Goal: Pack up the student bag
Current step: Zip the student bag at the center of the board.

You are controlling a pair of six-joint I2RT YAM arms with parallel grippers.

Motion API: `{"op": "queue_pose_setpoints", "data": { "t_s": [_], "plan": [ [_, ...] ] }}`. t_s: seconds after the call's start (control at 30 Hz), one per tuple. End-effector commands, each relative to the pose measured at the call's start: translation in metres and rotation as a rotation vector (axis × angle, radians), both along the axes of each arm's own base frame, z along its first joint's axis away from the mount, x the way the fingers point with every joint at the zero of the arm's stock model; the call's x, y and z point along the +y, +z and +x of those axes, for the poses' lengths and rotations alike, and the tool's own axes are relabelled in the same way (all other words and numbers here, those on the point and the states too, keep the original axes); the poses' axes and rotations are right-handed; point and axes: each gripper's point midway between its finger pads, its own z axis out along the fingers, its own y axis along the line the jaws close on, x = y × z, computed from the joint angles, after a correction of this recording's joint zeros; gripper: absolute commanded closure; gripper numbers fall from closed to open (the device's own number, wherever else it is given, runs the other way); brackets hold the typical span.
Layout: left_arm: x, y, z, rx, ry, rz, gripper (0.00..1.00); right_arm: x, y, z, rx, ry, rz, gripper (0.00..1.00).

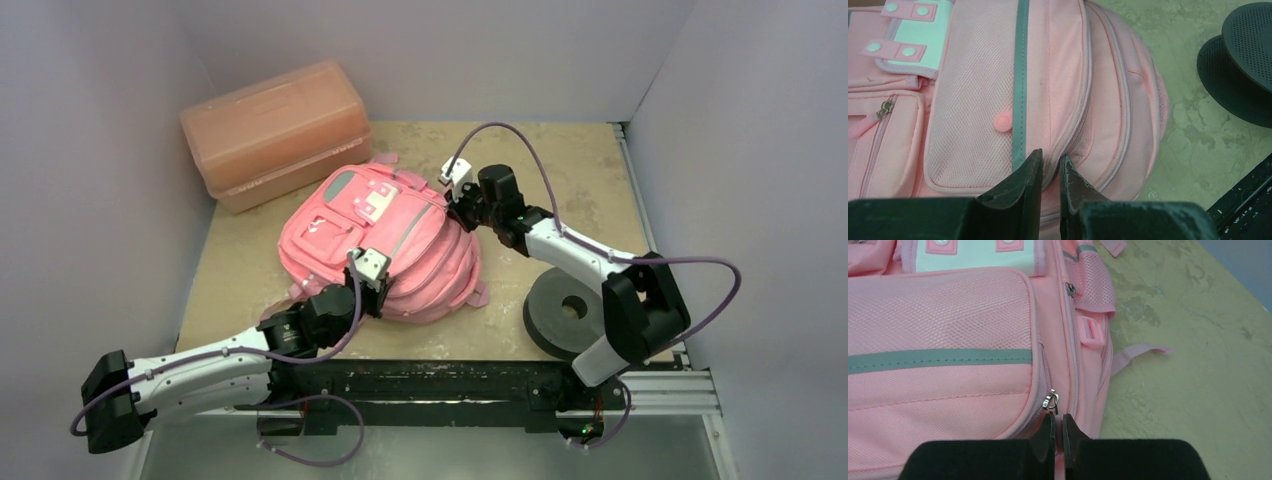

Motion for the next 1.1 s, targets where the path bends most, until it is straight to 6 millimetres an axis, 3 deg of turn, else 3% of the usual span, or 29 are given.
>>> {"op": "queue_pose_setpoints", "data": {
  "t_s": [0.0,0.03,0.1,0.17,0.23,0.3,0.47,0.6,0.7,0.77,0.9,1.07],
  "plan": [
    [0.028,-0.019,-0.007,0.098,0.085,0.057,1.0,-0.04,0.029,0.055,-0.18,-0.079,-0.148,1.0],
    [0.027,-0.017,-0.009,0.103,0.067,0.058,0.99,-0.037,0.033,0.056,-0.178,-0.052,-0.154,1.0],
    [0.025,-0.008,-0.012,0.113,0.052,0.06,0.71,-0.033,0.03,0.049,-0.146,-0.014,-0.156,1.0],
    [0.019,0.005,-0.013,0.109,0.021,0.048,0.51,-0.029,0.029,0.041,-0.127,0.016,-0.131,1.0],
    [0.006,0.023,-0.012,0.077,-0.029,0.024,0.19,-0.026,0.03,0.033,-0.118,0.039,-0.11,1.0],
    [-0.009,0.044,-0.006,0.038,-0.054,-0.006,0.08,-0.023,0.03,0.026,-0.099,0.06,-0.093,1.0],
    [-0.05,0.071,0.024,-0.006,-0.035,0.008,0.07,-0.017,0.039,0.01,-0.079,0.098,-0.037,1.0],
    [-0.091,0.068,0.049,-0.002,-0.032,0.049,0.08,-0.016,0.043,0.002,-0.067,0.111,-0.013,1.0],
    [-0.111,0.061,0.065,-0.012,-0.019,0.096,0.13,-0.015,0.044,-0.003,-0.06,0.12,-0.009,1.0],
    [-0.114,0.053,0.077,-0.026,0.025,0.138,0.19,-0.015,0.047,-0.005,-0.061,0.125,-0.005,1.0],
    [-0.095,0.036,0.094,-0.06,0.161,0.255,0.4,-0.014,0.055,-0.009,-0.068,0.137,0.01,1.0],
    [-0.082,0.015,0.091,-0.043,0.171,0.341,0.61,-0.012,0.063,-0.008,-0.086,0.134,0.033,1.0]
  ]
}}
